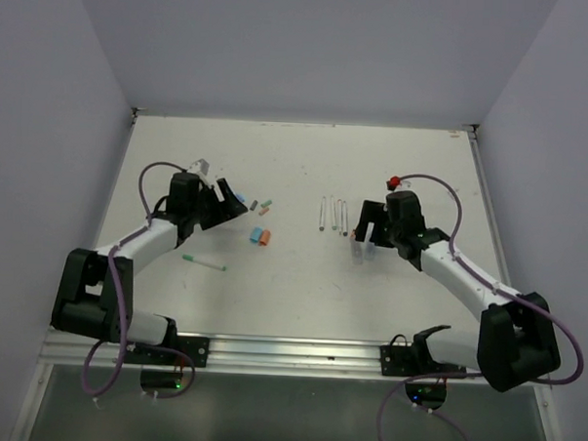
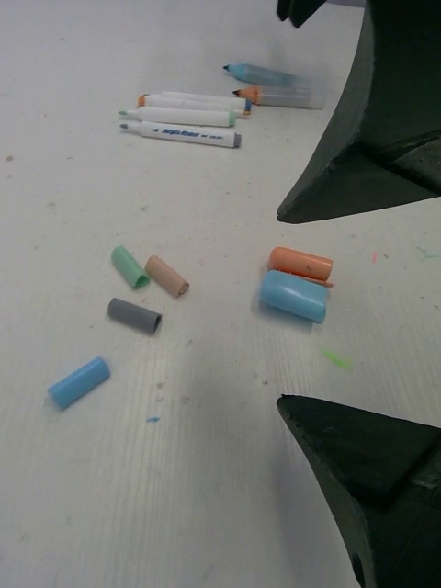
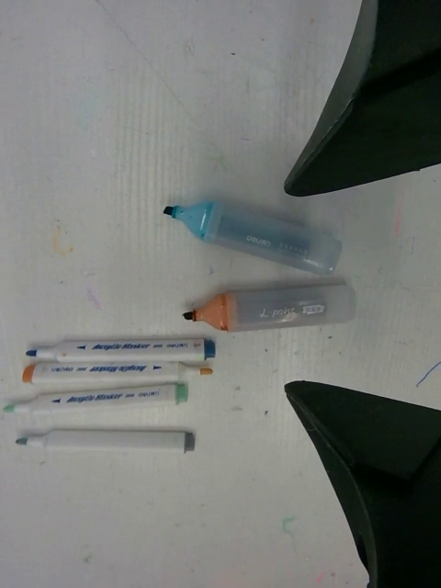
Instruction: Open the pen caps
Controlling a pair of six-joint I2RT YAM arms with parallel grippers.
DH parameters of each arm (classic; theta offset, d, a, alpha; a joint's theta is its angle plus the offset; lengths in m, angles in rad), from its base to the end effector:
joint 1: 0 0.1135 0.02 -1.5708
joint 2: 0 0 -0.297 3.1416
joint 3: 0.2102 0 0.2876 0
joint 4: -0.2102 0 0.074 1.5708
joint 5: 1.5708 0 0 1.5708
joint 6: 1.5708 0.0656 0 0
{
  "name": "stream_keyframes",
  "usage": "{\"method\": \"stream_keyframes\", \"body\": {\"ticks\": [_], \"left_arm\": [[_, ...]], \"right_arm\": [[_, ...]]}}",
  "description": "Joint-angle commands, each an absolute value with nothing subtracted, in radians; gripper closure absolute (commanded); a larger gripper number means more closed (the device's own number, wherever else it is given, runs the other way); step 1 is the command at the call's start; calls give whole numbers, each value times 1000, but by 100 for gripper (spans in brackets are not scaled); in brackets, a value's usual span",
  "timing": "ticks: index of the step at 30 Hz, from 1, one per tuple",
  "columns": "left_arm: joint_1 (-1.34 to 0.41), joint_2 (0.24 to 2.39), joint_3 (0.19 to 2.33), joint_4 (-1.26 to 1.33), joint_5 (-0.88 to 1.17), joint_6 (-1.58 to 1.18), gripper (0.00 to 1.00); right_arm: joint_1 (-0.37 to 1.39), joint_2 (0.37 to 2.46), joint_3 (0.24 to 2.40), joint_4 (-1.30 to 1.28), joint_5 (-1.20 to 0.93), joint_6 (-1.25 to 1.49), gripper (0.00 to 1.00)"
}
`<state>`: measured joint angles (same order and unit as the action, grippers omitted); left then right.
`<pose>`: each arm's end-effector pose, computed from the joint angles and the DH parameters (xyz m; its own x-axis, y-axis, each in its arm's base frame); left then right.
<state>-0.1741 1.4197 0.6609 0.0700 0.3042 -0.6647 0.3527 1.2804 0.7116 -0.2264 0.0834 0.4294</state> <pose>0.3178 -0.0758 0.1703 -0.7352 -0.4682 -0.4902 -0.0768 0.7760 -0.6260 0.2852 0.0991 0.1976 -0.7297 0.1735 -0.6613 0.0158 0.9713 0.2374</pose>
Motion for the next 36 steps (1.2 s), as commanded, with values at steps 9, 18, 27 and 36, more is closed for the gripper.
{"method": "stream_keyframes", "body": {"ticks": [9,18,27,36], "left_arm": [[-35,1445,975,-264,-119,-549,21],[32,1670,1181,-351,-245,-522,27],[43,1836,1318,-385,-316,-531,34],[48,1948,1385,-364,-316,-529,38]], "right_arm": [[524,1128,735,-281,44,474,17],[592,1115,735,-293,-20,459,18],[594,1048,704,-295,-41,423,20],[594,1114,715,-275,-63,391,20]]}}
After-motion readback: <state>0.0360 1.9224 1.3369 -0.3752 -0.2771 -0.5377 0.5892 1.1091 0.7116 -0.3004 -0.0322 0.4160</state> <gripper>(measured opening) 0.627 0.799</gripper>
